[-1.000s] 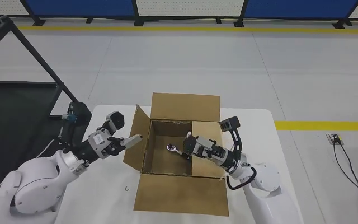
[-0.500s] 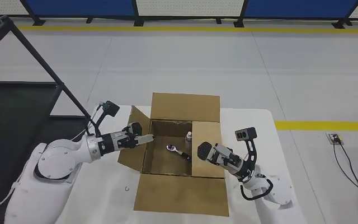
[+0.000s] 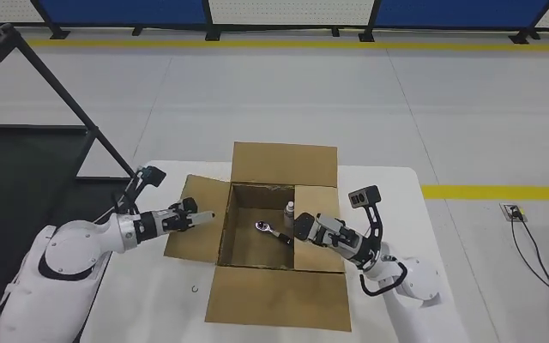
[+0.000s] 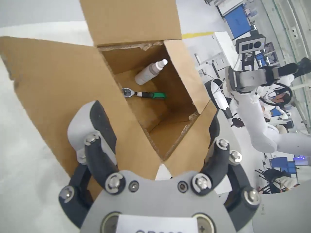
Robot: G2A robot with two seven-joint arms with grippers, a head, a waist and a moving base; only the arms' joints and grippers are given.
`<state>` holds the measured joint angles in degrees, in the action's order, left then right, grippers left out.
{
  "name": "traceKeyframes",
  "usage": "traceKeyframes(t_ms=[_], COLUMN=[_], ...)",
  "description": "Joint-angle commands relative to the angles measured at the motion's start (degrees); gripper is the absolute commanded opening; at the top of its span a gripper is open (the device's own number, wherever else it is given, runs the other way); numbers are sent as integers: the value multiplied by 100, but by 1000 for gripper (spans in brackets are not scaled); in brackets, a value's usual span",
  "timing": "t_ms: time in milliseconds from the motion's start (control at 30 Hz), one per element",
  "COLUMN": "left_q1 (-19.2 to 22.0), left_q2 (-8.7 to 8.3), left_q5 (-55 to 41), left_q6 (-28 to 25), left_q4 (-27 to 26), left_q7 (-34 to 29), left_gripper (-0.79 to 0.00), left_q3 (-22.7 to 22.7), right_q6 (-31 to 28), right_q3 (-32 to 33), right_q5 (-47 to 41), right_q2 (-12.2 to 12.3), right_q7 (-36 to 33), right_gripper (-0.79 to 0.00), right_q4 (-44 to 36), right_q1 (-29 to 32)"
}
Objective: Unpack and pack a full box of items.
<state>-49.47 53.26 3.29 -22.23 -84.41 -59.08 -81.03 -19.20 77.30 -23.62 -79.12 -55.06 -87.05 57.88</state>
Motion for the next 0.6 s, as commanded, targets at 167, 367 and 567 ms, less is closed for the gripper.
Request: traceKeyframes(t_ms=[167, 367, 567], left_q1=[-92, -52, -20], left_q2=[-49, -63, -87], left_q5=[-92, -352, -459], left_q6=[-205, -365, -479], left_q4=[486, 701, 692], left_q7=[3, -122, -185], left_gripper=[0, 0, 0], left_q3=[-113, -64, -53], right_q6=[70, 77, 67], right_q3=[-125, -207, -272], right_q5=[53, 63, 73], right_q2=[21, 41, 62], right_q7=[86, 143, 198], right_gripper=[0, 0, 0], right_q4=[-45, -60, -84], right_q1=[-79, -113, -108])
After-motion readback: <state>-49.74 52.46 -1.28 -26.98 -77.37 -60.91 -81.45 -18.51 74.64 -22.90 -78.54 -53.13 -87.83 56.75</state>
